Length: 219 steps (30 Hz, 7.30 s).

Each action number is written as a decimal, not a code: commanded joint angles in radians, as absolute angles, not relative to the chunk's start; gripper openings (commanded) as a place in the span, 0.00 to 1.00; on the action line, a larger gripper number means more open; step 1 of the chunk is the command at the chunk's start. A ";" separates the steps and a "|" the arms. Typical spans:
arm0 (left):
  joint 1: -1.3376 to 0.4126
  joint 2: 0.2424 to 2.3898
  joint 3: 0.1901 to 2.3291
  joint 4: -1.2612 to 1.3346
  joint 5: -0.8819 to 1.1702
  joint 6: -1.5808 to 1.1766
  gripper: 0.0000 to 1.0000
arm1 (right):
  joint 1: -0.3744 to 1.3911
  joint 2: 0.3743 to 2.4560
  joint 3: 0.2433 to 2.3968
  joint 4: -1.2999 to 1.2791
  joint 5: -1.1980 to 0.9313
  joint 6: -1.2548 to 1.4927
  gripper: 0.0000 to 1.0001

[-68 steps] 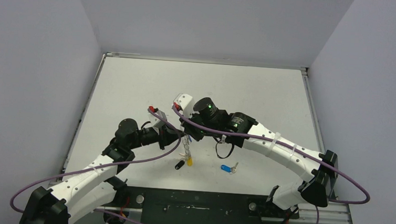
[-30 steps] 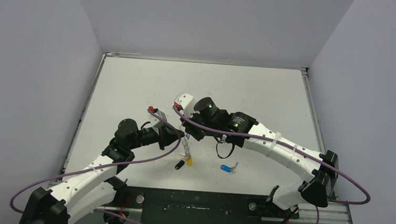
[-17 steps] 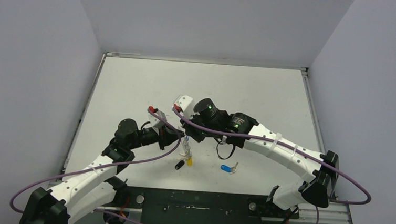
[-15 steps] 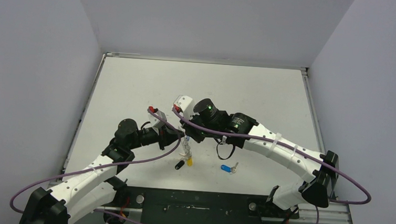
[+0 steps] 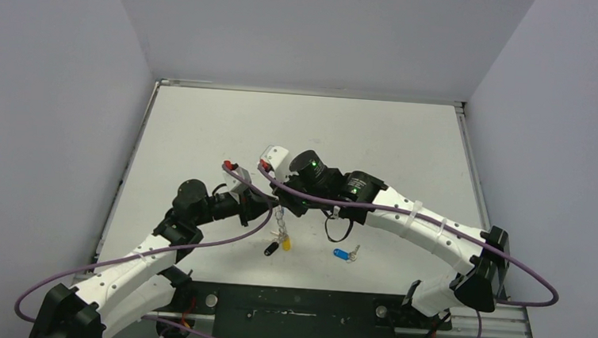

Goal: Put the keys on the keyring

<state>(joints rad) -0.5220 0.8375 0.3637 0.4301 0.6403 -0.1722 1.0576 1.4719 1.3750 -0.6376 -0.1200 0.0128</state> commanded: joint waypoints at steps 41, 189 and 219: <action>-0.527 0.799 0.380 0.482 0.655 -0.170 0.00 | 1.010 1.487 1.371 -0.575 -0.062 0.118 0.00; -0.528 0.757 0.362 0.472 0.641 -0.149 0.00 | 1.020 1.427 1.271 -0.514 -0.074 0.072 0.00; -0.528 0.743 0.344 0.473 0.629 -0.150 0.00 | 1.022 1.370 1.237 -0.429 -0.215 0.070 0.00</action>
